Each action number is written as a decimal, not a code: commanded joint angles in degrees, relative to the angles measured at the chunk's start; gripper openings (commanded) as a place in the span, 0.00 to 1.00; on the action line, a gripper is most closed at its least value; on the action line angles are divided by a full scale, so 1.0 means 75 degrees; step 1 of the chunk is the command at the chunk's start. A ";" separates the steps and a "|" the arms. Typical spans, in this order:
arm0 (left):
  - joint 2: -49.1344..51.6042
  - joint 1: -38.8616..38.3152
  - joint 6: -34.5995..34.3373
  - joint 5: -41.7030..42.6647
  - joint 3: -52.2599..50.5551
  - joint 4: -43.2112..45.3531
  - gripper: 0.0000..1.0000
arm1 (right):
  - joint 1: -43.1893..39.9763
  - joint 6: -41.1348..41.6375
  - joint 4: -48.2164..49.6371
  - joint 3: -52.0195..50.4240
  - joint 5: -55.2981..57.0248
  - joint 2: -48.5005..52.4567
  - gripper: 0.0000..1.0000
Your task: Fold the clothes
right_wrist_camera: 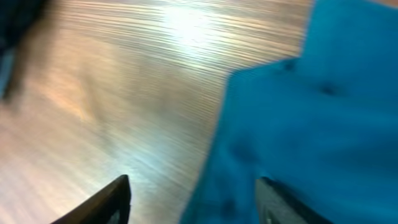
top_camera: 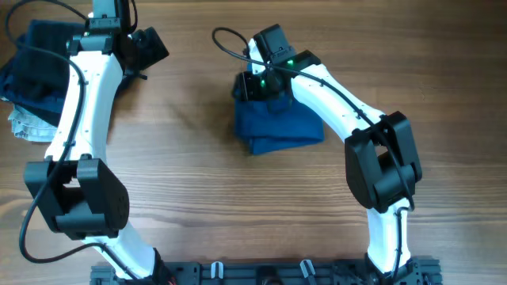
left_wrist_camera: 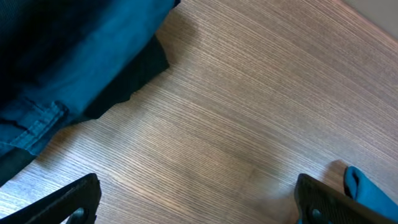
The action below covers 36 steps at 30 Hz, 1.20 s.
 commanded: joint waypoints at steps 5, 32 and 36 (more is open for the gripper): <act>0.0035 0.0020 0.0017 -0.0050 0.0012 0.0017 1.00 | -0.0638 -0.1346 -0.0195 0.0105 -0.2002 -0.0586 0.64; 0.0035 0.0020 0.0015 -0.0050 0.0012 0.0017 1.00 | -0.1877 -0.1195 0.0405 0.0726 -0.1909 -0.0332 0.04; 0.0035 0.0020 0.0015 -0.0050 0.0012 0.0017 1.00 | -0.1163 -0.1096 0.0294 0.0495 -0.1617 -0.0050 0.04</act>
